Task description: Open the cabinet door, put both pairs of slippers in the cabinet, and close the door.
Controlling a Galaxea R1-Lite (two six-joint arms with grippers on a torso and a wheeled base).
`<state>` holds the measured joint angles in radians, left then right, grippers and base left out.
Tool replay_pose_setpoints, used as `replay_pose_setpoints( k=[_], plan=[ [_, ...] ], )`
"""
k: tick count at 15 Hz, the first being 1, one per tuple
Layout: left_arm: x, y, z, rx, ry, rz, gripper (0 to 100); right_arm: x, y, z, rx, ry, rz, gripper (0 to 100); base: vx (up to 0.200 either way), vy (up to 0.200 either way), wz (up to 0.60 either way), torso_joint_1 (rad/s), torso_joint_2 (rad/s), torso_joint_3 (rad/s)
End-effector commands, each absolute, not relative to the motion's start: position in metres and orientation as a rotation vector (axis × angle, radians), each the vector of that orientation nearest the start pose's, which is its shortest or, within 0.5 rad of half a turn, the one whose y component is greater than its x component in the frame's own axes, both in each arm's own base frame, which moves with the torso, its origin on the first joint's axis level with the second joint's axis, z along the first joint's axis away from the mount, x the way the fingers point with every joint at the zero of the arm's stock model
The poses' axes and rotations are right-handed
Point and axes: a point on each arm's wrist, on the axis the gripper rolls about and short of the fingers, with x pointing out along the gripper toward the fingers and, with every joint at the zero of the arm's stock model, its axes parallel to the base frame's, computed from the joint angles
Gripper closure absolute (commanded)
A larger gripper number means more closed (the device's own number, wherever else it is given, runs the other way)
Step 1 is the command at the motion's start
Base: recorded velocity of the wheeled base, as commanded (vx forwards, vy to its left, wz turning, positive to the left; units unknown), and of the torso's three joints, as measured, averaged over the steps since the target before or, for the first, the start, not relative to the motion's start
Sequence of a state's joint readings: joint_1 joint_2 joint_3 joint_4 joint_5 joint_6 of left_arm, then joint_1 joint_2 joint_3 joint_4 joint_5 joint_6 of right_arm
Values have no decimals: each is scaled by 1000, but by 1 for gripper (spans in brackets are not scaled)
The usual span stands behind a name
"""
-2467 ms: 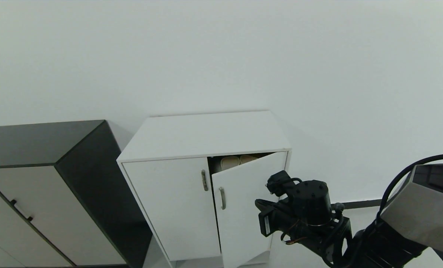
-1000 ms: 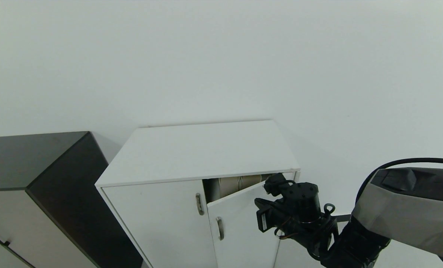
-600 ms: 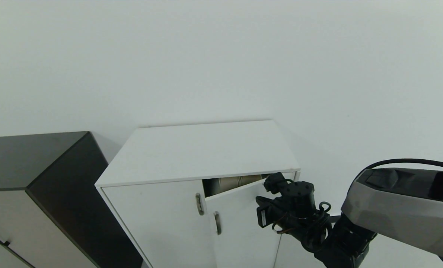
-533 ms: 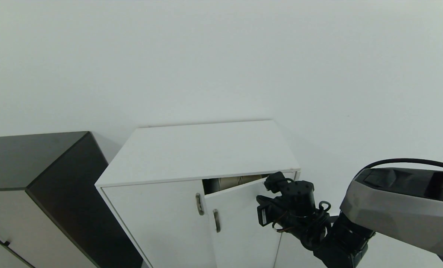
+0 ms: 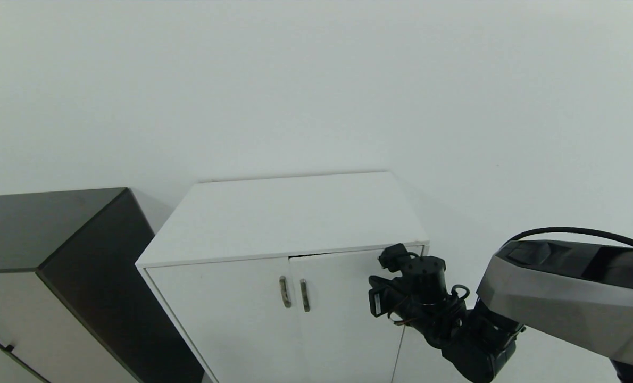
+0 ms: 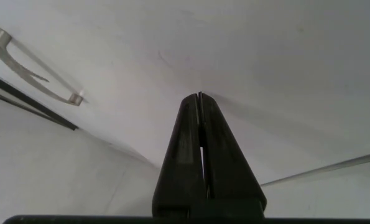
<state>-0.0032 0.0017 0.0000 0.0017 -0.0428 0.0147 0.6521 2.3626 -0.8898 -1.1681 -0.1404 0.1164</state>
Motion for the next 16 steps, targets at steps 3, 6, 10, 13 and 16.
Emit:
replay_pose_setpoints(
  k=[3, 6, 10, 13, 16],
  plan=[
    [-23, -1, 75, 14, 3, -46, 100, 330, 239, 11, -1, 308, 473, 100, 0, 0, 0, 0, 0, 0],
    [-23, -1, 75, 14, 3, -46, 100, 331, 240, 12, 1, 303, 472, 100, 0, 0, 0, 0, 0, 0],
    [-23, -1, 75, 14, 3, -45, 100, 332, 238, 11, 1, 304, 465, 100, 0, 0, 0, 0, 0, 0],
    [-23, -1, 75, 12, 3, -45, 100, 328, 236, 11, 1, 312, 467, 100, 0, 0, 0, 0, 0, 0],
    [-23, -1, 75, 9, 3, -44, 100, 314, 228, 17, 10, 280, 474, 100, 0, 0, 0, 0, 0, 0]
  ],
)
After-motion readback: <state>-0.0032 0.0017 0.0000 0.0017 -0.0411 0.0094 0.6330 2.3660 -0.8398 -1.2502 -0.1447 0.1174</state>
